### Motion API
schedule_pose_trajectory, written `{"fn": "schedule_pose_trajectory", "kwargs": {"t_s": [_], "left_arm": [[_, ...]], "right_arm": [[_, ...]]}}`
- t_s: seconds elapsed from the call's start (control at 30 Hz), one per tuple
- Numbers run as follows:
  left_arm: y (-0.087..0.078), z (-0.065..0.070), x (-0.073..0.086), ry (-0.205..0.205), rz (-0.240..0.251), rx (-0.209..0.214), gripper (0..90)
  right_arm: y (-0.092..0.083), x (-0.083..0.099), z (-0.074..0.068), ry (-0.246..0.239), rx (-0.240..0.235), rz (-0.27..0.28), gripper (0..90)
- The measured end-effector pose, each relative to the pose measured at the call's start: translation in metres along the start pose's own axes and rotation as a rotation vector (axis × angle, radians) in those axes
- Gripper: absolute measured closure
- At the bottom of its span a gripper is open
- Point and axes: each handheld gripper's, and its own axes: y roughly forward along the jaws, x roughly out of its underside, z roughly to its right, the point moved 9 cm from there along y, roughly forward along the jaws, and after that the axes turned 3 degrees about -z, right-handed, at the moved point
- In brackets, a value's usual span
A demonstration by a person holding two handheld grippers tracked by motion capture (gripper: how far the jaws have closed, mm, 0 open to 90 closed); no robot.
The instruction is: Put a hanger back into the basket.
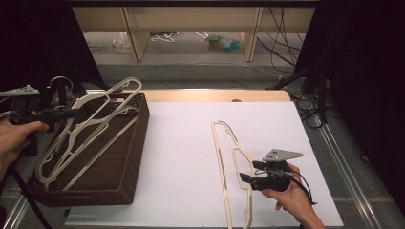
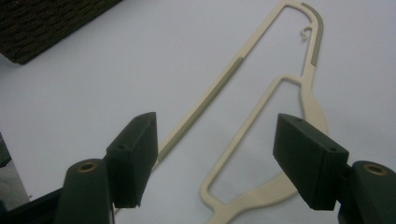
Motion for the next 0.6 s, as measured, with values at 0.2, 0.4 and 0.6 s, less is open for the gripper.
{"fn": "schedule_pose_trajectory", "kwargs": {"t_s": [0.2, 0.4, 0.6], "left_arm": [[-0.002, -0.005, 0.008, 0.037, -0.009, 0.015, 86.0], [0.0, -0.011, 0.023, 0.062, -0.039, 0.015, 86.0], [0.01, -0.014, 0.033, 0.072, -0.045, 0.039, 86.0]], "right_arm": [[-0.001, 0.0, 0.002, 0.004, 0.008, 0.001, 31.6], [-0.002, -0.001, 0.002, 0.002, 0.007, 0.004, 31.6], [0.001, 0.0, 0.0, -0.004, -0.001, -0.001, 31.6]]}}
